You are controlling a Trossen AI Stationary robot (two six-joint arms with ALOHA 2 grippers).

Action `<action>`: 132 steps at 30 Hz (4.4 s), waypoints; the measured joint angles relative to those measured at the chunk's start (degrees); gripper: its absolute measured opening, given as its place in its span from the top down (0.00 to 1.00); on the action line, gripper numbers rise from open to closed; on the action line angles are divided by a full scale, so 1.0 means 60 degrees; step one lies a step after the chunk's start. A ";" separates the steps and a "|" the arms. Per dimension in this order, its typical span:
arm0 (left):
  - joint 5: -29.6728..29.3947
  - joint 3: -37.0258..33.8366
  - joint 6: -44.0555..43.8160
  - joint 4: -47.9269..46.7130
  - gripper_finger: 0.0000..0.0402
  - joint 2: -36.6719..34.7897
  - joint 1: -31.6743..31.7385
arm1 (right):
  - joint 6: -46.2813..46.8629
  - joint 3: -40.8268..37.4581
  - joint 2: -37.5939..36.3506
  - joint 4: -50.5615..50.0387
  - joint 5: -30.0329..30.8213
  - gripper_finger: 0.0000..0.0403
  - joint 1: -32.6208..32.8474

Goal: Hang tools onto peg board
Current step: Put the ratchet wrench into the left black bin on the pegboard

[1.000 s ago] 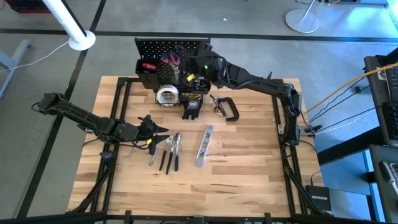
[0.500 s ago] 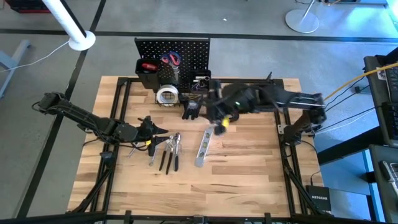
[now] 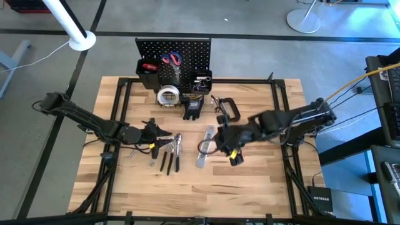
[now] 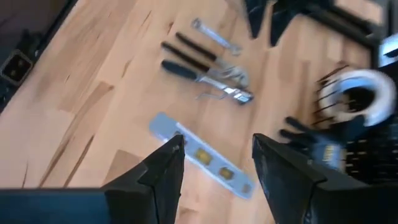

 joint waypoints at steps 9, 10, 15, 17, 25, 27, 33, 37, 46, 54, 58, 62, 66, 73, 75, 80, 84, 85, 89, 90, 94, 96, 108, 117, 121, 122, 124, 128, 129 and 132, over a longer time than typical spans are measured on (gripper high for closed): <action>0.0241 0.0087 0.0045 0.0479 0.66 0.1212 0.0203 | 0.0871 -0.4663 -0.1198 0.3811 0.0120 0.52 0.0048; 0.0240 0.0185 0.0132 0.0443 0.66 0.1311 0.0231 | 0.0958 -0.5125 -0.1354 0.4199 0.0212 0.52 -0.0010; 0.0237 0.1338 0.1098 0.0275 0.66 0.1911 0.0134 | 0.1439 -0.7154 -0.1918 0.6377 0.0676 0.52 -0.0005; 0.0242 0.2059 0.1522 -0.0172 0.66 0.2304 0.0035 | 0.1452 -0.7837 -0.2016 0.7239 0.0840 0.52 0.0006; 0.0242 0.5460 0.0028 -0.5696 0.66 0.4373 0.0000 | 0.1684 -0.9394 -0.2062 0.9095 0.0929 0.52 0.0010; 0.0349 0.6365 -0.0989 -0.7522 0.66 0.4835 -0.0004 | 0.1687 -0.9624 -0.2062 0.9358 0.1079 0.52 0.0010; 0.1058 0.8198 -0.3642 -1.0508 0.66 0.5789 0.0006 | 0.1746 -1.0513 -0.2064 1.0804 0.1184 0.52 0.0010; 0.1295 0.8285 -0.5477 -1.0683 0.66 0.5899 0.0178 | 0.1456 -1.0728 -0.2062 1.1099 0.1328 0.52 0.0010; 0.1586 0.7837 -0.7254 -1.0386 0.66 0.6457 0.0818 | 0.0873 -1.0730 -0.2062 1.1329 0.1501 0.52 0.0010; 0.2560 0.7516 -0.7242 -0.9490 0.66 0.7417 0.1298 | 0.1246 -1.0730 -0.2062 1.1347 0.1497 0.52 0.0010; 0.3035 0.7452 -0.6934 -0.9204 0.66 0.7824 0.1583 | 0.1427 -1.0730 -0.2062 1.1340 0.1493 0.52 0.0010; 0.3086 0.7448 -0.6854 -0.9297 0.66 0.8218 0.1815 | 0.1436 -1.0730 -0.2062 1.1272 0.1493 0.52 0.0010; 0.3083 0.7441 -0.6854 -0.9281 0.66 0.8531 0.1927 | 0.1440 -1.0730 -0.2062 1.1130 0.1493 0.52 0.0010; 0.3018 0.7444 -0.6634 -0.9207 0.68 0.8614 0.1953 | 0.1440 -1.0730 -0.2060 1.1128 0.1493 0.52 0.0010; 0.2965 0.7444 -0.6552 -0.9176 0.72 0.8611 0.1953 | 0.1440 -1.0730 -0.2058 1.1132 0.1493 0.52 0.0010; 0.2891 0.7448 -0.6311 -0.9155 0.85 0.8596 0.1947 | 0.1440 -1.0730 -0.2058 1.1132 0.1493 0.52 0.0010; 0.2783 0.7448 -0.6207 -0.9209 0.92 0.8592 0.1949 | 0.1439 -1.0730 -0.2058 1.1132 0.1493 0.52 0.0010; 0.2775 0.7448 -0.6178 -0.9206 0.92 0.8592 0.1945 | 0.1440 -1.0730 -0.2058 1.1128 0.1490 0.52 0.0010; 0.2772 0.7448 -0.6082 -0.9205 0.92 0.8553 0.1924 | 0.1437 -1.0730 -0.2058 1.1129 0.1493 0.52 0.0010; 0.2772 0.7453 -0.6053 -0.9220 0.91 0.8549 0.1893 | 0.1440 -1.0730 -0.2058 1.1125 0.1491 0.52 0.0010; 0.2672 0.7785 -0.5726 -0.9247 0.90 0.8381 0.1735 | 0.1439 -1.0730 -0.2058 1.1118 0.1490 0.52 0.0010; 0.2367 0.8016 -0.5509 -0.9192 0.92 0.8173 0.1605 | 0.1438 -1.0730 -0.2058 1.1107 0.1490 0.52 0.0010; -0.1321 0.8614 -0.3972 -0.9184 0.92 0.4893 0.0943 | 0.1440 -1.0726 -0.2054 1.0971 0.1486 0.52 0.0010; -0.3476 0.8614 -0.0304 -0.7456 0.91 0.2673 0.1368 | 0.1440 -1.0726 -0.2054 1.0975 0.1490 0.52 0.0010; -0.3625 0.8614 0.1600 -0.6255 0.93 0.1994 0.1903 | 0.1440 -1.0726 -0.2054 1.0983 0.1493 0.52 0.0010; -0.3642 0.8614 0.2026 -0.5923 0.93 0.1856 0.2060 | 0.1440 -1.0726 -0.2054 1.0978 0.1493 0.52 0.0010; -0.3657 0.8610 0.2874 -0.5251 0.92 0.1578 0.2390 | 0.1440 -1.0726 -0.2054 1.0978 0.1493 0.52 0.0010; -0.3662 0.8610 0.4369 -0.3978 0.91 0.1126 0.3142 | 0.1440 -1.0726 -0.2054 1.0982 0.1493 0.52 0.0010; -0.3658 0.8610 0.4705 -0.3700 0.91 0.1060 0.3352 | 0.1440 -1.0726 -0.2054 1.0976 0.1493 0.52 0.0010; -0.3654 0.8610 0.5446 -0.3056 0.92 0.0922 0.4052 | 0.1440 -1.0726 -0.2054 1.0979 0.1541 0.52 0.0010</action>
